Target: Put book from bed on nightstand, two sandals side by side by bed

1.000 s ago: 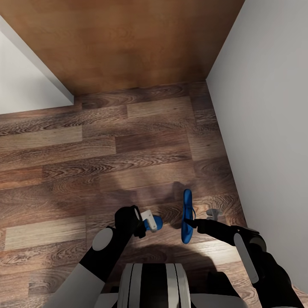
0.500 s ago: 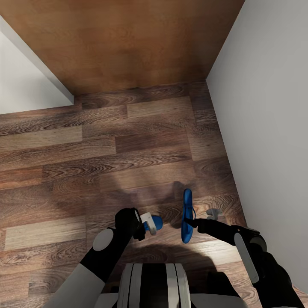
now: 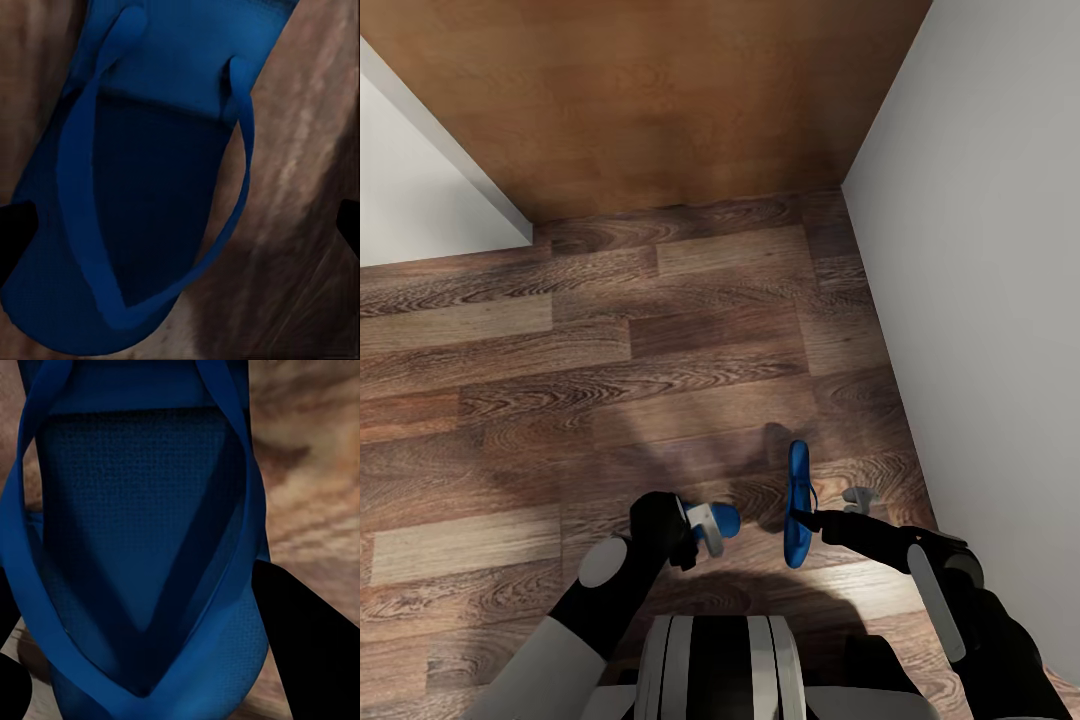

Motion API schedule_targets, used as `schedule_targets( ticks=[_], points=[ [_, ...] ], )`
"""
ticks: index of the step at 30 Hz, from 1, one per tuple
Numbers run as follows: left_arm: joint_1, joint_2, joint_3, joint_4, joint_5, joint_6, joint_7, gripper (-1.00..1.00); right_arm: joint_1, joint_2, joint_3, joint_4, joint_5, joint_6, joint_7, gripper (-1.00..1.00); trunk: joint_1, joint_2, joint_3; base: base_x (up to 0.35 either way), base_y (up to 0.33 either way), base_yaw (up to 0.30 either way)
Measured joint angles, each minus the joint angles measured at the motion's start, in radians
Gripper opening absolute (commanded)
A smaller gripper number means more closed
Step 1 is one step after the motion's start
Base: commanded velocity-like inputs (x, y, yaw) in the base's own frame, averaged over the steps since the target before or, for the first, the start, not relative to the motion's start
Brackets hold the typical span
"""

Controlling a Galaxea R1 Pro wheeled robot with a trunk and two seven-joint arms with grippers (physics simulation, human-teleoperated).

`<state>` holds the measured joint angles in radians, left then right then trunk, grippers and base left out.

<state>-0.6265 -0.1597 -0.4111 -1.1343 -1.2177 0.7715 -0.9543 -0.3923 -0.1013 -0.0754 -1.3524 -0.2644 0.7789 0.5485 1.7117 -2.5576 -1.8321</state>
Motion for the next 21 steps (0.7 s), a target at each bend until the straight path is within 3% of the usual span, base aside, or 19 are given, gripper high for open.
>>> schedule_targets(
  ticks=[5,8,10,14,21],
  points=[
    [0.000,0.000,0.000,0.025,0.001,0.000,0.020,1.00,0.000,0.000,0.000,0.000,0.000,-0.001,0.000,-1.00,0.000,0.000,0.000,0.000,0.000,0.000],
    [0.000,-0.002,0.001,0.062,0.011,-0.001,0.064,1.00,0.000,0.000,0.001,0.000,0.000,-0.003,0.000,-1.00,0.000,0.000,0.000,0.000,0.000,0.000],
    [0.000,-0.003,0.002,0.065,0.032,0.008,0.084,1.00,0.000,0.000,0.001,0.000,0.000,-0.003,0.000,-1.00,0.000,0.000,0.000,0.000,0.000,0.000],
    [-0.001,-0.002,0.001,0.065,0.115,0.052,0.139,1.00,0.000,0.000,0.001,0.000,0.000,-0.003,0.000,-1.00,0.000,0.000,0.000,0.000,0.000,0.000],
    [-0.001,-0.003,0.001,0.065,0.133,0.063,0.155,1.00,0.000,0.000,0.002,0.000,0.000,-0.003,0.000,-1.00,0.000,0.000,0.000,0.000,0.000,0.000]
  ],
)
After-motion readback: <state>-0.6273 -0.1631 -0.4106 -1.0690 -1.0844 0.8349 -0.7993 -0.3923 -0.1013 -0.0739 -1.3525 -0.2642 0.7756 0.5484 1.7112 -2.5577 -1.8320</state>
